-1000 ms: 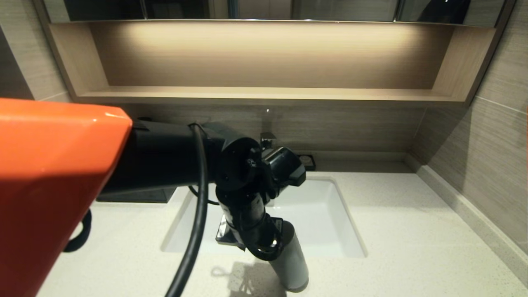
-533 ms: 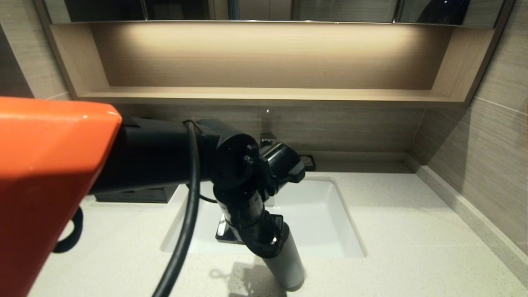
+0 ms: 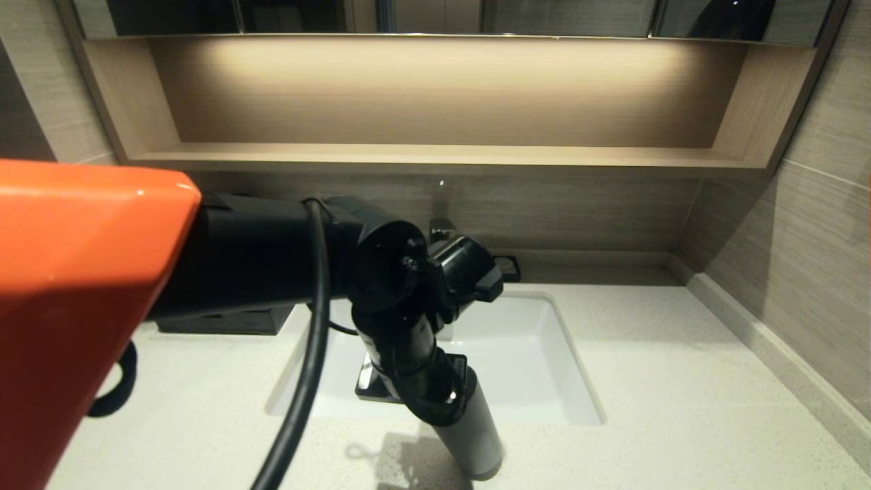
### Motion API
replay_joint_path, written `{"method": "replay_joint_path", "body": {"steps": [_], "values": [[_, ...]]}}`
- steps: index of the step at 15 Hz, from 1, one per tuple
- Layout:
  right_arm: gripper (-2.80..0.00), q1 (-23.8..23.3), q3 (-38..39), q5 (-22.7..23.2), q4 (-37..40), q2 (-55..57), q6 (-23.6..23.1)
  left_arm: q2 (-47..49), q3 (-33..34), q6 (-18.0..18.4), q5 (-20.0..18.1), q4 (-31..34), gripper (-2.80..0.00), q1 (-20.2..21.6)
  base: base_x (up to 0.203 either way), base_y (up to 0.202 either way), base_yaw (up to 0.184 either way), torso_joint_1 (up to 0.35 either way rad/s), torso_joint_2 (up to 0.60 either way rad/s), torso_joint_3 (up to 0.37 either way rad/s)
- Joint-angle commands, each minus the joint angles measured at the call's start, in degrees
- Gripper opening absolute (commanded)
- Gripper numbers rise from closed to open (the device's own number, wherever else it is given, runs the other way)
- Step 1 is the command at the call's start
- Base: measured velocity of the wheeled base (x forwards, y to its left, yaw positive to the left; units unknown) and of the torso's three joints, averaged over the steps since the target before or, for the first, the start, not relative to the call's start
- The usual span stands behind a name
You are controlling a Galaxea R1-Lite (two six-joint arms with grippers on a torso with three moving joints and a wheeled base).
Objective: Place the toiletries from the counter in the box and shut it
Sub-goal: Pick up the cup
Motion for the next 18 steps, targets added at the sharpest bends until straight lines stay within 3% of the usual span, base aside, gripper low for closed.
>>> {"method": "replay_joint_path", "body": {"steps": [1,18], "values": [[-2.8,0.0,0.1,0.0,0.0,-0.1,0.0,0.2,0.0,-0.2,0.0,0.3,-2.8,0.0,0.0,0.0,0.0,0.0,0.0,0.0],[-2.8,0.0,0.0,0.0,0.0,0.0,0.0,-3.1,-0.5,-1.5,-0.7,-1.3,-2.8,-0.1,0.0,0.0,0.0,0.0,0.0,0.0]]}}
